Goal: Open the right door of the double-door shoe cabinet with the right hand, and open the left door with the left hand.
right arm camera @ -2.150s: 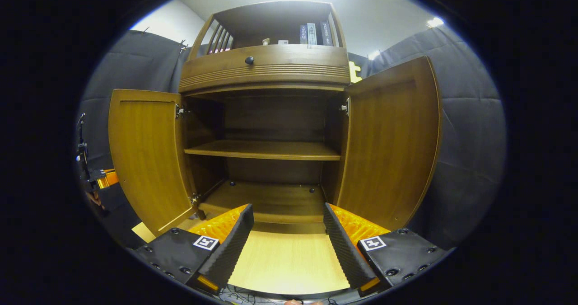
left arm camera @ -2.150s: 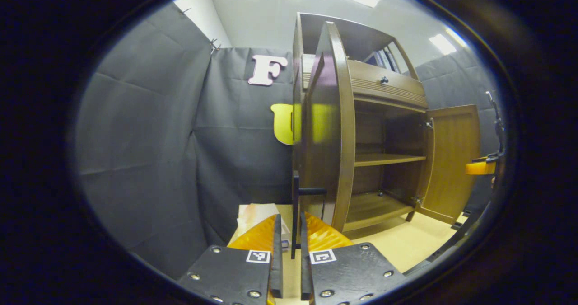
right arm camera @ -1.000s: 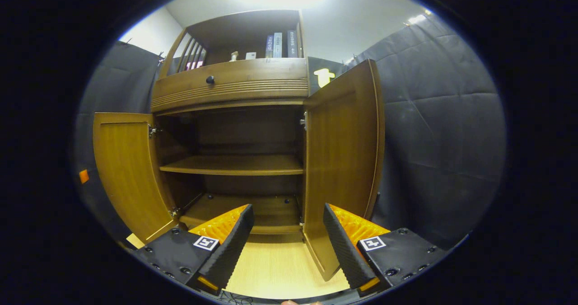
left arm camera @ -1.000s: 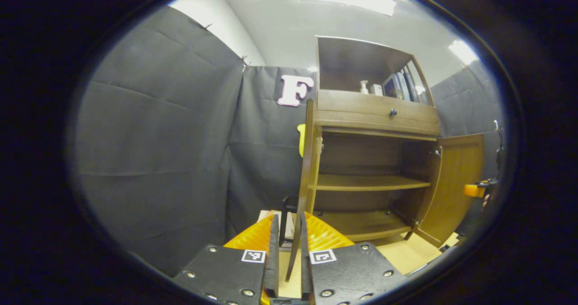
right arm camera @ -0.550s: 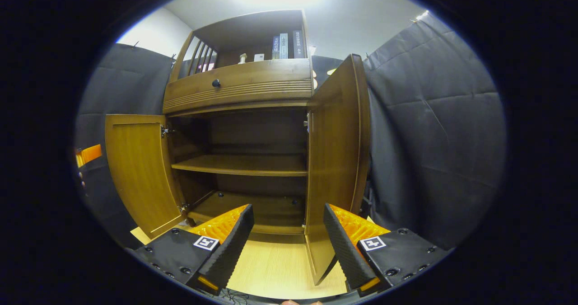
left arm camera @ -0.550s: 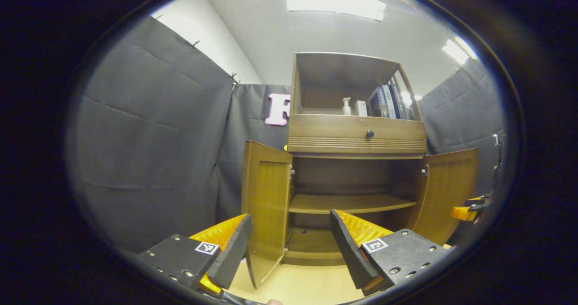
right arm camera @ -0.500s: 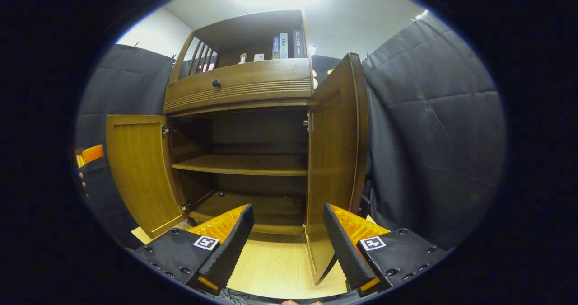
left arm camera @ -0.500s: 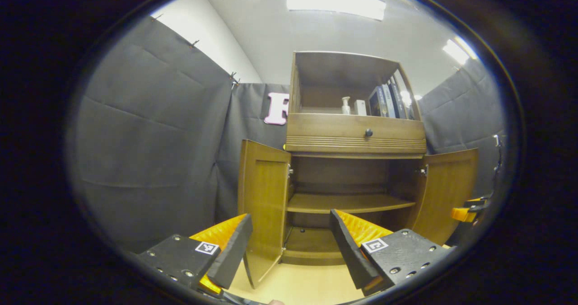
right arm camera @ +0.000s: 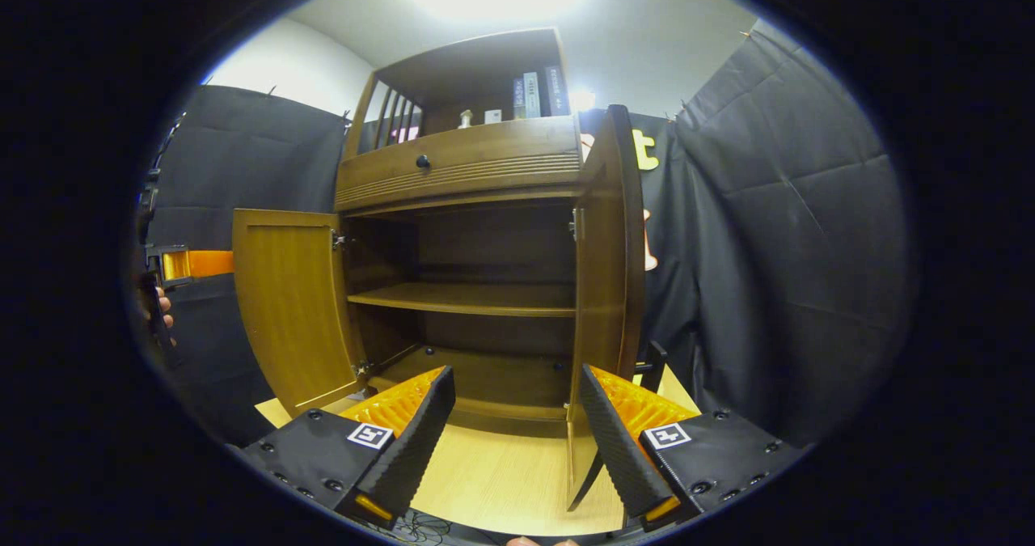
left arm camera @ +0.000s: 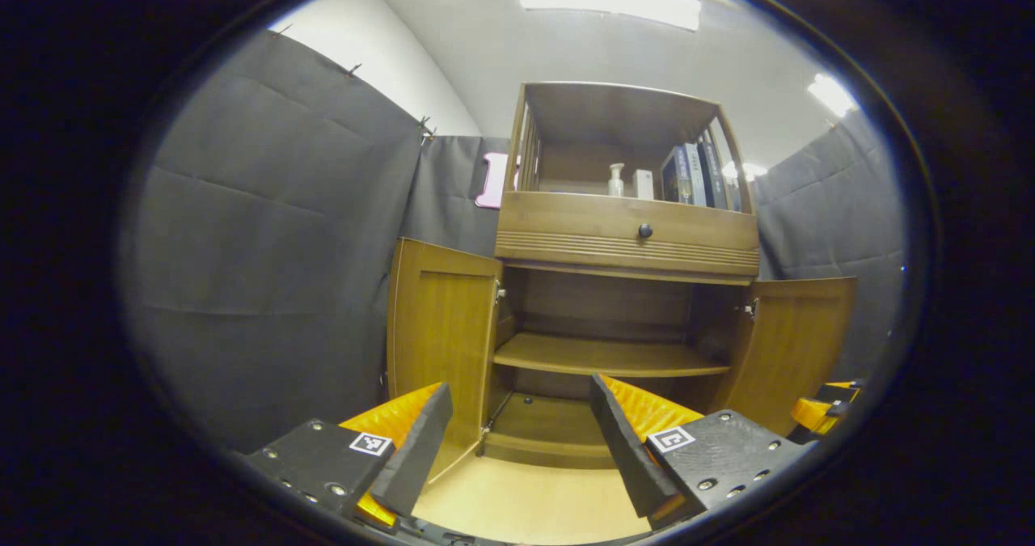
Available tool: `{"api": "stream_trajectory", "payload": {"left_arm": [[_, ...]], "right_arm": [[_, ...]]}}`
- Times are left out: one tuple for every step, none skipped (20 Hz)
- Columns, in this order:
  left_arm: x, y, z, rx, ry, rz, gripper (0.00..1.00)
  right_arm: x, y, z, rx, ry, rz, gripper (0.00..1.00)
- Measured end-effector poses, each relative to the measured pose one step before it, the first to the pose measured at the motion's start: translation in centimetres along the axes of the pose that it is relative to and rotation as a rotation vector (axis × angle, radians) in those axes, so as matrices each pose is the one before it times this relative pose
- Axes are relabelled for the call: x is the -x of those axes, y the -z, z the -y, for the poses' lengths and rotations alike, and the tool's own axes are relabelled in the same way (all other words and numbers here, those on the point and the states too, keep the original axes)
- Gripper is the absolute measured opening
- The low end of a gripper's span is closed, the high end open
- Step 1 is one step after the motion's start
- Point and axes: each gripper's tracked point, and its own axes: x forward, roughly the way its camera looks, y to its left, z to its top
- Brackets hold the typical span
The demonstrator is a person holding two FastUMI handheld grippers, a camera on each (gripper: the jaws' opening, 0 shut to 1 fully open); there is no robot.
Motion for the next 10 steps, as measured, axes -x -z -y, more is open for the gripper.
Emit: {"api": "stream_trajectory", "payload": {"left_arm": [[0.227,-0.451,0.166,-0.01872,-0.01388,0.02106,1.0],[0.322,-0.122,0.651,-0.01968,0.00417,0.01765,1.0],[-0.006,0.05,0.74,-0.01904,0.0111,0.01107,1.0],[-0.14,0.359,0.64,-0.00767,0.0091,-0.00118,1.0],[-0.326,0.579,0.734,0.0084,0.02601,-0.01004,1.0],[-0.296,0.777,0.766,0.01417,0.02874,-0.01737,1.0],[-0.279,0.468,0.417,0.00108,0.02066,-0.01073,1.0],[-0.137,0.022,-0.008,-0.01462,0.01355,-0.00017,1.0],[-0.066,-0.037,-0.143,-0.01914,0.01027,0.0024,1.0],[-0.047,0.209,-0.132,-0.01449,0.01031,0.00174,1.0]], "right_arm": [[0.331,0.021,0.091,0.00661,0.00051,-0.00448,0.96],[0.243,-0.183,-0.006,-0.00412,0.00494,0.00331,0.96],[0.169,-0.066,-0.168,-0.00855,0.00504,-0.00033,0.98],[0.125,0.011,-0.176,-0.00591,0.00969,-0.00392,0.96],[0.027,0.084,-0.03,-0.00442,0.01737,-0.00685,0.96],[-0.083,0.071,-0.183,-0.00648,0.01571,-0.00866,0.96],[-0.082,0.043,-0.398,-0.00885,0.01121,-0.00489,0.96],[-0.182,-0.085,-0.517,-0.01031,0.00826,0.00103,0.96],[-0.347,-0.073,-0.667,-0.00678,0.00341,-0.00019,0.96],[-0.316,-0.148,-0.769,-0.00246,-0.00272,-0.00566,0.96]]}}
